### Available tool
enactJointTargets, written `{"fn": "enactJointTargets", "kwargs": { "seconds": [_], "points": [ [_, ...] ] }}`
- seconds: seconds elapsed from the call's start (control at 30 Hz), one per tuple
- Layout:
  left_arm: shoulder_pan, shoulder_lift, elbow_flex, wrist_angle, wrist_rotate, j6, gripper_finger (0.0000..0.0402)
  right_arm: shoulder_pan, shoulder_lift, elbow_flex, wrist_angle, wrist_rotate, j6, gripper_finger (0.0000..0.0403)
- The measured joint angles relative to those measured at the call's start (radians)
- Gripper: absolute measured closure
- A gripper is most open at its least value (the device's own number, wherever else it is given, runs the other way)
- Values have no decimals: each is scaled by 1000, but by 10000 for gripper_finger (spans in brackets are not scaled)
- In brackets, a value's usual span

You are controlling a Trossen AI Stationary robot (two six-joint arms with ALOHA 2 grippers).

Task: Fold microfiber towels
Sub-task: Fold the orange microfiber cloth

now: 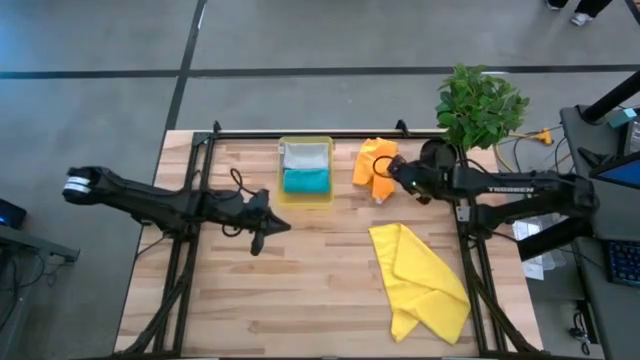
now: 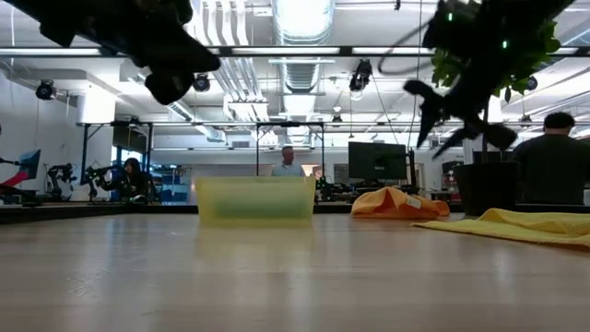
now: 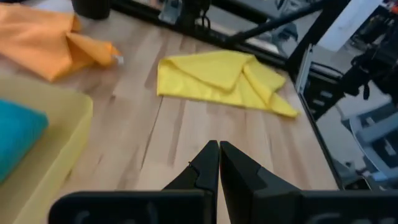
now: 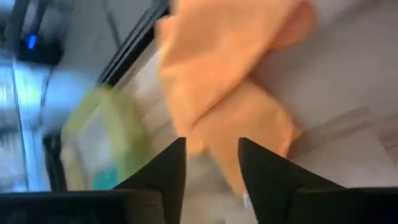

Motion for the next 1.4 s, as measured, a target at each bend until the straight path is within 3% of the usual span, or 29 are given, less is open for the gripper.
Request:
{"fn": "enactJointTargets", "kwargs": {
  "seconds": [0.07,0.27,0.5,0.7,0.9,1.1,1.4],
  "points": [
    [1,33,0,58,-15,-7,402,-52,1,-51,64,-12,70,246],
    [1,108,13,161,-16,-13,402,-191,19,-210,477,-12,106,202],
    [9,133,30,168,-17,-35,402,-222,99,-234,408,-40,313,189],
    [20,133,31,168,-42,-57,402,-243,189,-235,413,-33,383,195],
    [23,133,30,168,-44,-62,402,-269,274,-232,510,30,385,195],
    [28,132,30,168,-45,-70,402,-300,339,-234,669,-1,385,195],
    [36,131,27,167,-45,-87,402,-332,369,-235,678,5,405,197]
  ]
}}
